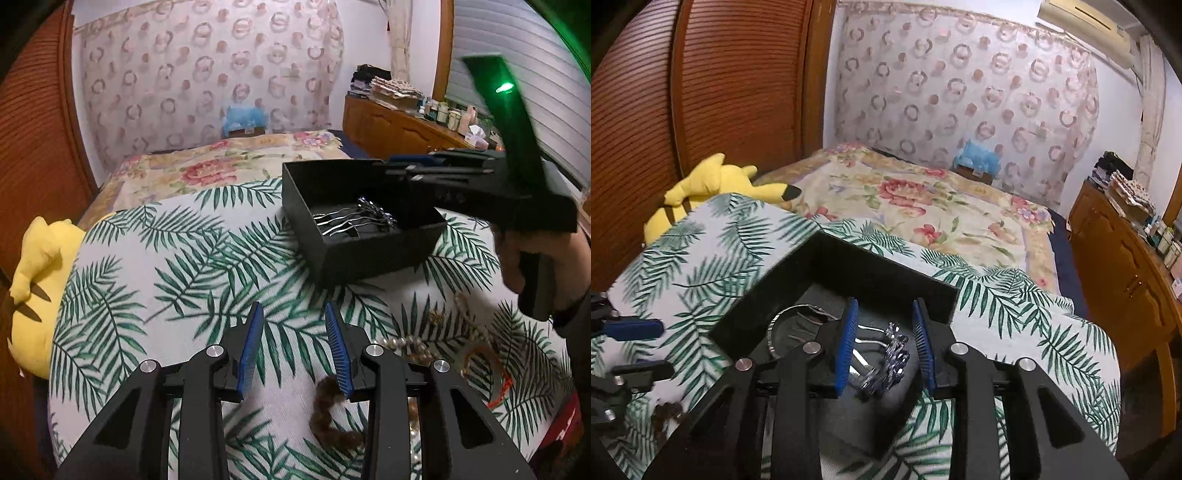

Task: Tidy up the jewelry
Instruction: 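Drop the hairpin into the black box with the right while the left releases the bangle, then lower the right gripper onto the red string bracelet and close on it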

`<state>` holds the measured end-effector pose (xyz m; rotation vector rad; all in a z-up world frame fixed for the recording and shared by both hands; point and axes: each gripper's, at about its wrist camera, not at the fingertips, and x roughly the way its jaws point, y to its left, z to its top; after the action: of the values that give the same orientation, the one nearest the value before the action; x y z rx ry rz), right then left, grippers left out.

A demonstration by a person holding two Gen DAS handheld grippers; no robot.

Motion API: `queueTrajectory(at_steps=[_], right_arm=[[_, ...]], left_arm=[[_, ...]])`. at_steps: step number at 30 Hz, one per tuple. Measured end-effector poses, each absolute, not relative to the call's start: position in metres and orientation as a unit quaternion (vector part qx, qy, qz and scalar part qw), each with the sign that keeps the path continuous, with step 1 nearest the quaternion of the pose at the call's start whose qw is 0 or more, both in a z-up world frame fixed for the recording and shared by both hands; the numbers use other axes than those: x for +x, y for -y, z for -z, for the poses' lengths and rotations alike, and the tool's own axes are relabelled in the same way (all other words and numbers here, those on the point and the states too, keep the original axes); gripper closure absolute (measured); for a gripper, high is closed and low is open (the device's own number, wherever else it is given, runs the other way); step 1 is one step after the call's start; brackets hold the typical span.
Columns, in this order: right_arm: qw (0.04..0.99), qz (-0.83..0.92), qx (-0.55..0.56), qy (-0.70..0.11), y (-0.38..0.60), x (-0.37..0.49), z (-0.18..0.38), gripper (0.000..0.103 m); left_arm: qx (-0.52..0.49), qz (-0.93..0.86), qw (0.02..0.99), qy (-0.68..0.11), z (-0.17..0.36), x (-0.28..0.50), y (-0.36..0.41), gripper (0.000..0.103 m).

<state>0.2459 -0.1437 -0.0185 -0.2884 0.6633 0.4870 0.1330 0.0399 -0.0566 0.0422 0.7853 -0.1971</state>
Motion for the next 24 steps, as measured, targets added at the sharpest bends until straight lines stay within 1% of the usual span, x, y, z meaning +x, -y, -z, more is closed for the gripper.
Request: queueTrajectory(at_steps=[3,5,8,17,24], right_arm=[[0.908,-0.251,-0.120,-0.313,0.161,0.221,0.008,0.070],[0.907,-0.263,-0.111,-0.310,0.173,0.202,0.004,0.070],[0.903,-0.274,-0.110,-0.312,0.187,0.177,0.005,0.070],[0.880,-0.293,-0.100,-0.361,0.218,0.112,0.039,0.070],[0.863,-0.311,-0.076,-0.392,0.222,0.077,0.059,0.070]], left_arm=[[0.018,0.100,0.920,-0.379,0.056,0.126,-0.039,0.069],[0.015,0.103,0.921,-0.376,0.056,0.120,-0.038,0.063],[0.014,0.106,0.921,-0.374,0.057,0.112,-0.036,0.061],[0.007,0.109,0.919,-0.378,0.062,0.091,-0.032,0.056],[0.012,0.104,0.919,-0.380,0.067,0.081,-0.032,0.056]])
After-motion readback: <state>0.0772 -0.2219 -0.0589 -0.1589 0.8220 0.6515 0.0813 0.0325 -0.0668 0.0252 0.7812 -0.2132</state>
